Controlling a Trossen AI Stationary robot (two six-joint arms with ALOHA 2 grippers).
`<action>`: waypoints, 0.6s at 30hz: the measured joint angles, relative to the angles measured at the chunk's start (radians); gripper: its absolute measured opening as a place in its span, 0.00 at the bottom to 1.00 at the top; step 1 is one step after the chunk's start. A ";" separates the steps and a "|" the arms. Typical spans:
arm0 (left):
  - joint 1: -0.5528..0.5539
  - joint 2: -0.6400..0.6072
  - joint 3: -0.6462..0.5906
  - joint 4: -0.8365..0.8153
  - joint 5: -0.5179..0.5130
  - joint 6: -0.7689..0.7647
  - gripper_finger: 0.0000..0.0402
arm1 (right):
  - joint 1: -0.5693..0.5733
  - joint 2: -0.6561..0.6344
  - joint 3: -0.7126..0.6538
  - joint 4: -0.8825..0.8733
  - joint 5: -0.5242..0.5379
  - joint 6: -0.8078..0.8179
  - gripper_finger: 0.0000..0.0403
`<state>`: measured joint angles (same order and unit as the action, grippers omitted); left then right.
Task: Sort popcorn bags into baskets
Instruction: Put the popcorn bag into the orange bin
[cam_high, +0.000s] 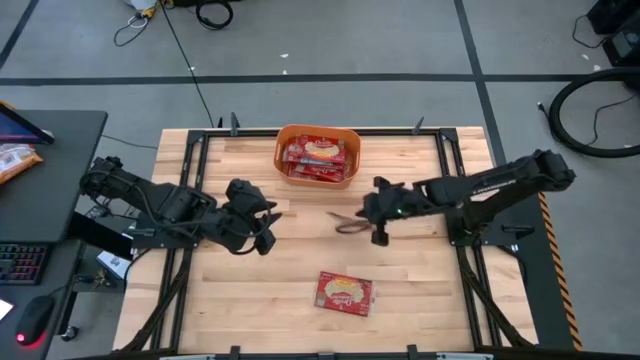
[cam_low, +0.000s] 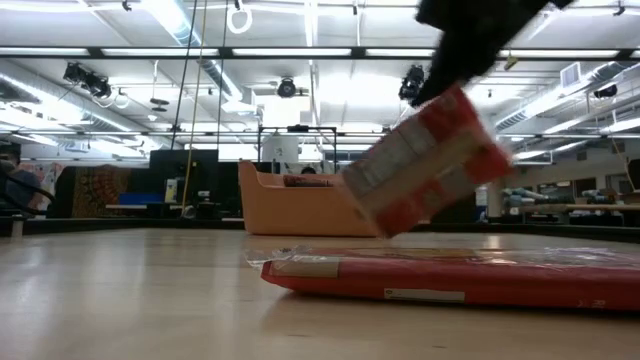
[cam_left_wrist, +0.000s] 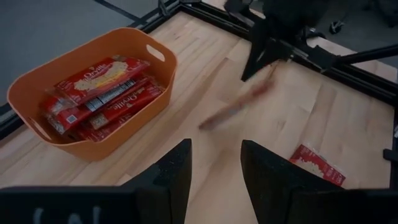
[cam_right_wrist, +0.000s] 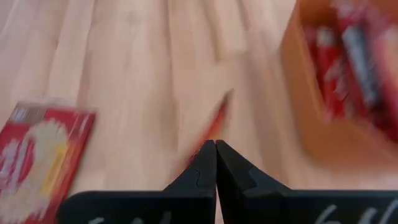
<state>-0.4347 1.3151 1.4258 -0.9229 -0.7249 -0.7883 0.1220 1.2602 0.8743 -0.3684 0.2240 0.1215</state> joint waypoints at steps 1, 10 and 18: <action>0.000 0.000 0.000 0.000 0.000 0.000 0.35 | -0.012 0.015 0.030 0.001 0.001 -0.019 0.01; 0.000 0.008 0.000 -0.002 0.057 -0.011 0.35 | -0.113 0.113 0.229 0.000 -0.064 -0.178 0.02; 0.003 0.137 -0.001 -0.023 0.142 0.000 0.35 | -0.117 0.154 0.228 -0.125 -0.196 -0.145 0.16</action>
<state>-0.4319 1.4521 1.4246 -0.9456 -0.5832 -0.7886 0.0049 1.4145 1.1021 -0.4937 0.0281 -0.0233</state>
